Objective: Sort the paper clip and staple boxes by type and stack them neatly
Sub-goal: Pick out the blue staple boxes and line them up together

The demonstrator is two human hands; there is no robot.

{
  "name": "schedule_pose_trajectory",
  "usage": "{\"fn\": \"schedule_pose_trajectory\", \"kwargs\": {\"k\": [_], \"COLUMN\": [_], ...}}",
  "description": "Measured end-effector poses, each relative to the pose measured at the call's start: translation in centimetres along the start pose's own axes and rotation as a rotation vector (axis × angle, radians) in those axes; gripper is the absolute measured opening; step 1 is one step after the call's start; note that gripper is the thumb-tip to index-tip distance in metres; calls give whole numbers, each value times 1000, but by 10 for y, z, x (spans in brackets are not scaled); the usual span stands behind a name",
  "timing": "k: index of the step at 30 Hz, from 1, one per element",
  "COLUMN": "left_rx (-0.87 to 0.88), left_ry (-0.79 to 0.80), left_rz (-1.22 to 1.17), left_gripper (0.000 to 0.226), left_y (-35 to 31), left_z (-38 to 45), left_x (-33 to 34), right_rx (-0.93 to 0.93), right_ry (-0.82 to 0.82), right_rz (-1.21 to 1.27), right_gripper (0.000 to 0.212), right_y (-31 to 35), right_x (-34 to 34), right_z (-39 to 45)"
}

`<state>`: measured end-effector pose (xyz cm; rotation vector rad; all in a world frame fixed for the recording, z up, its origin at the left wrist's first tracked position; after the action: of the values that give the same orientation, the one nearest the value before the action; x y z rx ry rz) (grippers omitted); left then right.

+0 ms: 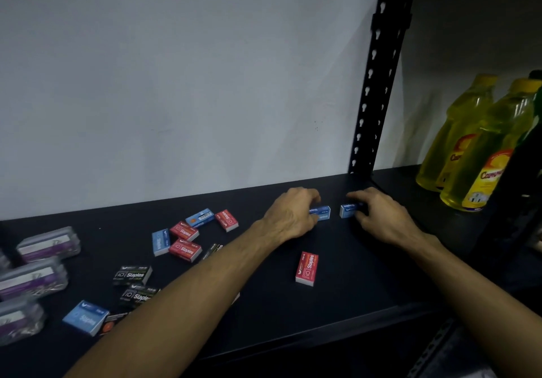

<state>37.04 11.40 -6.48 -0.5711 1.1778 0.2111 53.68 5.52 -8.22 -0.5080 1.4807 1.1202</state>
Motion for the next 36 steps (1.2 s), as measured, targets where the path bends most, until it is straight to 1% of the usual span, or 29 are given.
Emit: {"fn": "schedule_pose_trajectory", "kwargs": {"k": [5, 8, 11, 15, 20, 23, 26, 30, 33, 36], "left_rx": [37, 17, -23, -43, -98, -152, -215, -278, -289, -297], "left_ry": [-9, -20, -15, 5, -14, -11, 0, 46, 72, 88], "left_rz": [6, 43, 44, 14, 0, -2, 8, -14, -17, -1], "left_gripper": [41, 40, 37, 35, 32, 30, 31, 42, 53, 57], "left_y": [4, 14, 30, 50, 83, 106, 131, 151, 158, 164], "left_z": [-15, -31, -52, -84, -130, -156, -180, -204, -214, -220], "left_x": [-19, -37, -55, -77, -100, -110, -118, -120, -118, -117], "right_rx": [-12, -65, -124, -208, -326, -383, -408, -449, -493, -518], "right_ry": [-107, -159, -157, -112, -62, 0, 81, 146, 186, 217], "right_rz": [-66, -27, -3, 6, 38, 58, 160, 185, 135, 64], "right_gripper": [53, 47, 41, 36, 32, 31, 29, 29, 36, 46], "right_y": [10, 29, 56, 100, 160, 196, 227, 263, 285, 299], "right_x": [-14, -24, -27, -22, 2, 23, 43, 64, 79, 93], "right_z": [-10, -18, -28, -42, -60, -71, -75, -79, -81, -80]}}
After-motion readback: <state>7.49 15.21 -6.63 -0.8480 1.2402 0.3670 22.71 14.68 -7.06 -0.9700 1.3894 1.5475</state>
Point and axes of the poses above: each hand's wrist, its own z-axis towards the middle knuckle, its own x-axis out of the palm, y = z × x, the point moved 9 cm from there along z, towards the middle knuckle, and after that the axes turned 15 degrees about x, right-handed, at the moved point
